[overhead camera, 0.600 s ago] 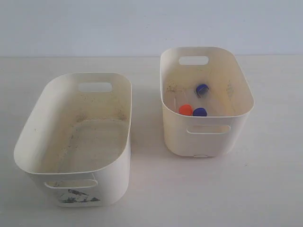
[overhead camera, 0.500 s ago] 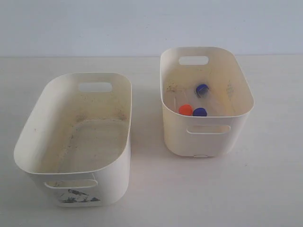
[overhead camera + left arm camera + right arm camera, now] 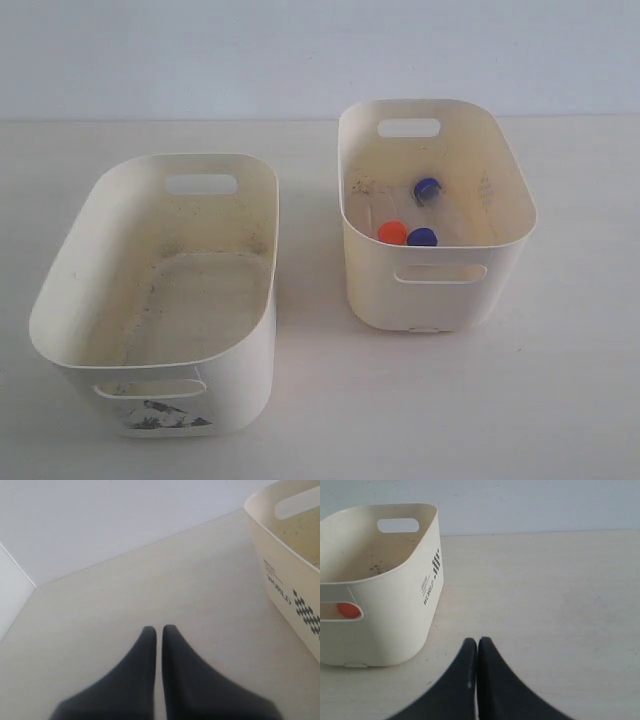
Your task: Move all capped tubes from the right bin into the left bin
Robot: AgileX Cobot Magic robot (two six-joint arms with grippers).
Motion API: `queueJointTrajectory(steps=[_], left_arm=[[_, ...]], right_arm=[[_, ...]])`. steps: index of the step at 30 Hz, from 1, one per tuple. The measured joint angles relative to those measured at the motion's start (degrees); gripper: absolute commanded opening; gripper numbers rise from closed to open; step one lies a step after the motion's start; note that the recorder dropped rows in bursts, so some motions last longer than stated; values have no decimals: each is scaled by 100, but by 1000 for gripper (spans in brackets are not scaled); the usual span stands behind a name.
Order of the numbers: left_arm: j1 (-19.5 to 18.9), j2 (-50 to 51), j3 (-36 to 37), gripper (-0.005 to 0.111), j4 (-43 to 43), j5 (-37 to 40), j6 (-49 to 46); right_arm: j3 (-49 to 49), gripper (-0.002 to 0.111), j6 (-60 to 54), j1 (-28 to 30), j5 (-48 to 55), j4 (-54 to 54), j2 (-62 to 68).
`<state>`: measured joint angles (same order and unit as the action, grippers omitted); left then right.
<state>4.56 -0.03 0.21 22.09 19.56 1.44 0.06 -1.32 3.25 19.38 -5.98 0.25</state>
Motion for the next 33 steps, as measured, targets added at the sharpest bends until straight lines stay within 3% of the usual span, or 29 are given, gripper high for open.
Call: queueJointTrajectory(steps=[7, 24, 33], left_arm=[[0, 0, 0, 4, 0, 0, 0], [0, 0, 0, 4, 0, 0, 0], [0, 0, 0, 4, 0, 0, 0]], right_arm=[[0, 0, -11, 0, -183, 0, 0], [0, 0, -11, 0, -2989, 0, 0], [-1277, 0, -150, 0, -1426, 0, 204]])
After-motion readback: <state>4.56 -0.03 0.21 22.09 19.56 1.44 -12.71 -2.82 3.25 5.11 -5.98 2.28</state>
